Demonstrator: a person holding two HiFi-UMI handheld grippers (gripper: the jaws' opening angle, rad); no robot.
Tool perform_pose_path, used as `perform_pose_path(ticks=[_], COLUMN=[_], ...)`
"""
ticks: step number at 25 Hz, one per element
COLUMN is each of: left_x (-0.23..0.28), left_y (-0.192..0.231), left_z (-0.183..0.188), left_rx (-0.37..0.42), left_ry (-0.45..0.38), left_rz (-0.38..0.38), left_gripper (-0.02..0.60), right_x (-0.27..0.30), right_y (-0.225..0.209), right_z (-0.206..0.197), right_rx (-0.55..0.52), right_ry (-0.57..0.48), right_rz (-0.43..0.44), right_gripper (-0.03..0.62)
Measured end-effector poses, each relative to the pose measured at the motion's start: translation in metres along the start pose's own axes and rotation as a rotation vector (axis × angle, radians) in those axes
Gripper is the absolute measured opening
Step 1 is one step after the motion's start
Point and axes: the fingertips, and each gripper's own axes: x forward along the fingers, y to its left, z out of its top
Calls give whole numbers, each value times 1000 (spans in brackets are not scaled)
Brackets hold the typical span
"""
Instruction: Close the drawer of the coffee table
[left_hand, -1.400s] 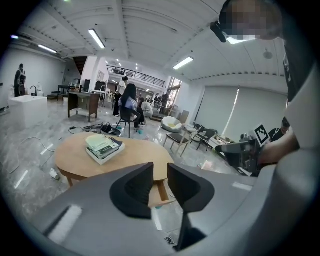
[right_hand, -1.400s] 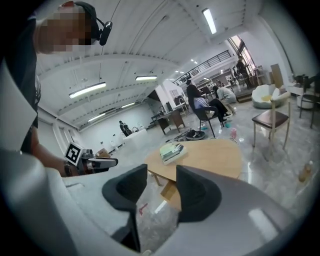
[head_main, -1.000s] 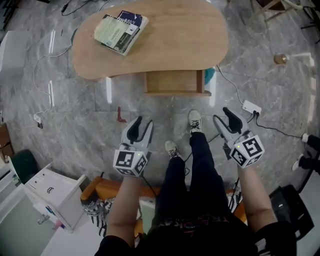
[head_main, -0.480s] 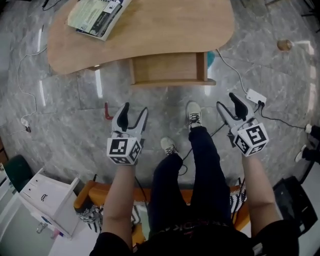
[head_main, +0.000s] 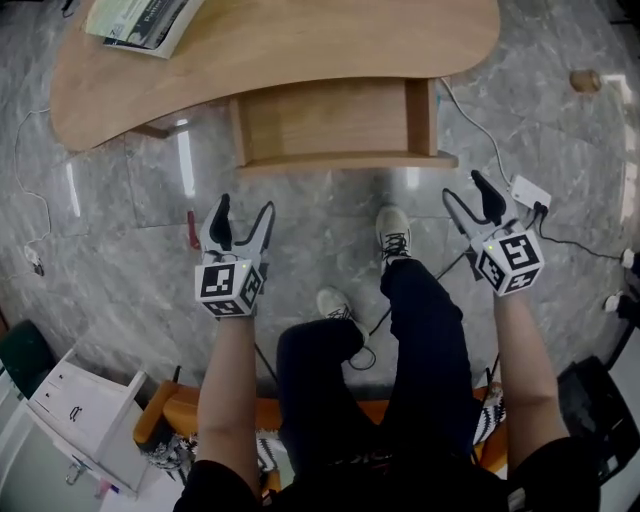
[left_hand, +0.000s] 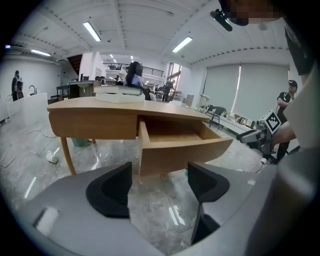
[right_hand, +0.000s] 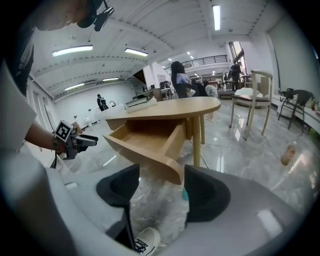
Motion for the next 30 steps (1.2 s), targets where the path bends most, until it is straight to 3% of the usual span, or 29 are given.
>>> perform_pose_path(ticks=[7,18,25,30], left_x=[41,67,75,71], left_y=[19,26,10,11], left_z=[-18,-8,-7,-9], left_rx=[48,161,225,211], left_ry=[-116,-314,-356,-310], left_rz=[-8,-74,-162,-131], left_gripper=[360,362,326,305], right_x=[42,74,74,72], right_y=[-11,-16,-13,-12], right_z=[-33,-31,-27,-28], right_rx=[-56,-145,-180,-167], right_ry=[-52,-235,-302,-277], right_rz=[0,27,16,-8], right_gripper=[270,270,270,270])
